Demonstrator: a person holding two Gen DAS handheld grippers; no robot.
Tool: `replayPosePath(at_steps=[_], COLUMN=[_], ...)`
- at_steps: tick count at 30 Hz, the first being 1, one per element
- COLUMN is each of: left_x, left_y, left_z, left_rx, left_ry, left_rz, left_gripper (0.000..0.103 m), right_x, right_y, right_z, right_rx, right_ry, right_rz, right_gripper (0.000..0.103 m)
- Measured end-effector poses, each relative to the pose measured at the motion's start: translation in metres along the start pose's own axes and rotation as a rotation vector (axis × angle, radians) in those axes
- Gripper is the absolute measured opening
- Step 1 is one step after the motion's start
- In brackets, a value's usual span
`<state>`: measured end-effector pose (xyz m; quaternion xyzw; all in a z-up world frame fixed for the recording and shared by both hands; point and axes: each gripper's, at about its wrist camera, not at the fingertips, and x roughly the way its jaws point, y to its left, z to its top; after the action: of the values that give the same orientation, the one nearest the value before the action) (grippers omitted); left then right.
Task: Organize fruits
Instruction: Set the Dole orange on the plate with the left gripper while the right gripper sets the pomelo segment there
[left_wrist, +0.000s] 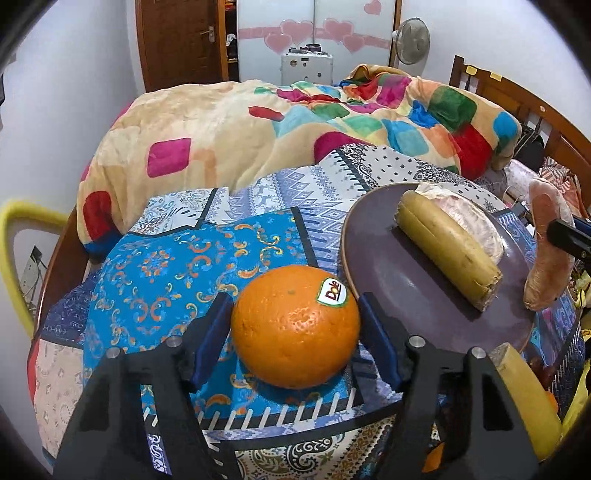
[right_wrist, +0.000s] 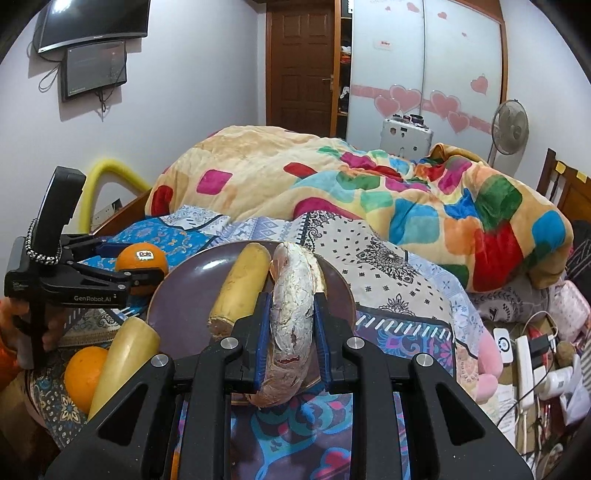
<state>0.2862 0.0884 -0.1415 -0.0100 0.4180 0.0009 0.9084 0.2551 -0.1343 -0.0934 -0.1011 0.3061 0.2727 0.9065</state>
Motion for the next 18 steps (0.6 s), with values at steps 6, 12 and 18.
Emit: replayPosePath(at_steps=[6,12,18], left_x=[-0.005,-0.025,-0.043], left_y=[-0.001,-0.007,-0.022], left_z=[-0.001,0.001,0.015], left_rx=[0.012,0.026,0.044], left_ry=[-0.008,-0.049,-0.103], left_rz=[0.01,0.003,-0.033], left_gripper=[0.067,0.067,0.067], right_x=[-0.003,-0.004,0.009], right_y=[0.0,-0.001,0.003], right_z=[0.002,0.01,0.019], right_rx=[-0.004,-0.009,-0.037], right_ry=[-0.005,-0.022,-0.007], right_rz=[0.001,0.002,0.006], right_gripper=[0.02,0.02,0.02])
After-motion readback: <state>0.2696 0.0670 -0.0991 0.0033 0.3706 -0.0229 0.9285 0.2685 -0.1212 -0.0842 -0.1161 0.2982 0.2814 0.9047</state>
